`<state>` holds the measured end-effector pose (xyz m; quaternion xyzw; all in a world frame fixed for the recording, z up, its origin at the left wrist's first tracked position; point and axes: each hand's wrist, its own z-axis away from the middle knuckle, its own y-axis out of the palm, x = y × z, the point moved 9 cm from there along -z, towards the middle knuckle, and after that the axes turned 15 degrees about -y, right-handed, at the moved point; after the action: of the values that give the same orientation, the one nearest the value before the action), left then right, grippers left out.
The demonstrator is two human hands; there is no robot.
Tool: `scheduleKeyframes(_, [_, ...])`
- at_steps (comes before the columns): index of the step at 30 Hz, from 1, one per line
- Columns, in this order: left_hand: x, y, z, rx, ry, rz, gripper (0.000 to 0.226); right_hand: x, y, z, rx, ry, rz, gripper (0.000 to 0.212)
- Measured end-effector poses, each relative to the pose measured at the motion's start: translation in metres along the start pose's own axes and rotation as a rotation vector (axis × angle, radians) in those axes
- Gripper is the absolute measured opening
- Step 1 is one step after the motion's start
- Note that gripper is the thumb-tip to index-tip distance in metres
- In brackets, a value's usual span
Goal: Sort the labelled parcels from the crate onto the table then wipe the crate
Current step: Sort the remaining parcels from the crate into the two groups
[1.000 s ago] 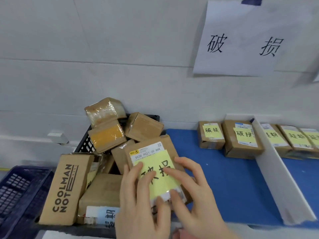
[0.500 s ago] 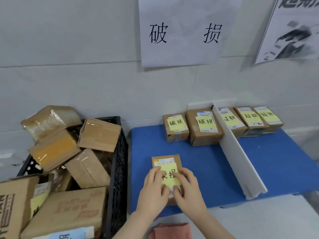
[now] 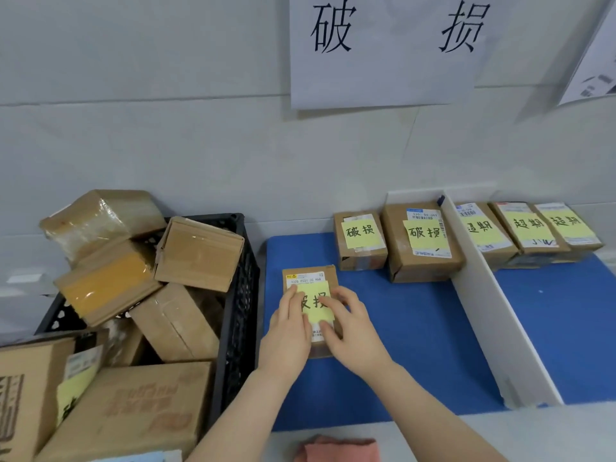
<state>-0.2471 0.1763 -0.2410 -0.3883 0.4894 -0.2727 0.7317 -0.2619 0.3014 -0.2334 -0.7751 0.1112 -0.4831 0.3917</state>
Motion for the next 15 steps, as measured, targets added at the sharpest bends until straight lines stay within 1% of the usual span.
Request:
scheduleKeyframes(5, [-0.007,0.001,-0.048,0.028,-0.032,0.018,0.046,-0.015,-0.003,-0.045,0.018,0.021,-0.014,0.043])
scheduleKeyframes(10, [-0.021,0.001,-0.097,0.063,-0.004,0.030,0.046,-0.037,-0.010,-0.087,-0.005,0.066,0.010,0.043])
scheduleKeyframes(15, [-0.031,-0.002,-0.128,0.051,0.010,0.023,0.044,-0.046,-0.016,-0.112,-0.018,0.109,0.189,0.045])
